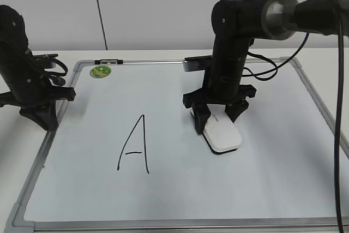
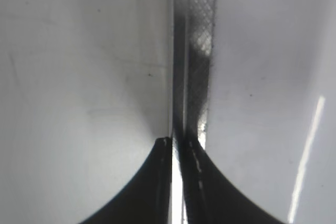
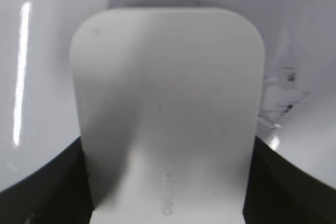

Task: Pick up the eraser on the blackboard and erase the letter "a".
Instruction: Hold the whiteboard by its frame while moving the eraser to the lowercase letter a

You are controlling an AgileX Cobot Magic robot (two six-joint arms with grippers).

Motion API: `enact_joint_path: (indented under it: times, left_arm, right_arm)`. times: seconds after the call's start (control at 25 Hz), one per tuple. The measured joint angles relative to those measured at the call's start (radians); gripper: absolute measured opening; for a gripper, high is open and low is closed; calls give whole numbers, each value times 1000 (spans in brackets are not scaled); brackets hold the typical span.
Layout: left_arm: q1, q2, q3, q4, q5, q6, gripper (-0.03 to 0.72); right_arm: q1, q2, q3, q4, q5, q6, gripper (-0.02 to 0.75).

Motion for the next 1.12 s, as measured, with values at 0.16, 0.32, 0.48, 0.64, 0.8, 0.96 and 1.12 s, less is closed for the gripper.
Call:
enact_joint_path:
  times: [0.16, 0.32, 0.48, 0.64, 0.8, 0.96, 1.12]
  left_arm:
    - [0, 0, 0, 0, 0, 0, 28]
    - [0, 0, 0, -2, 0, 0, 28]
    - [0, 0, 0, -4, 0, 0, 28]
    - [0, 0, 0, -4, 0, 0, 28]
    - [0, 0, 0, -4, 2, 0, 28]
    - [0, 0, 0, -4, 2, 0, 28]
    - [0, 0, 0, -5, 2, 0, 28]
  right_arm:
    - [-58, 0, 0, 8, 0, 7, 526]
    - [-137, -6, 0, -7, 0, 9, 526]
    - [-201, -13, 4, -28, -2, 14, 526]
    - [-216, -14, 4, -18, -4, 16, 526]
    - [-202, -14, 4, -14, -4, 16, 525]
    - [-130, -14, 8, -21, -5, 16, 525]
    - [-41, -14, 8, 5, -8, 16, 525]
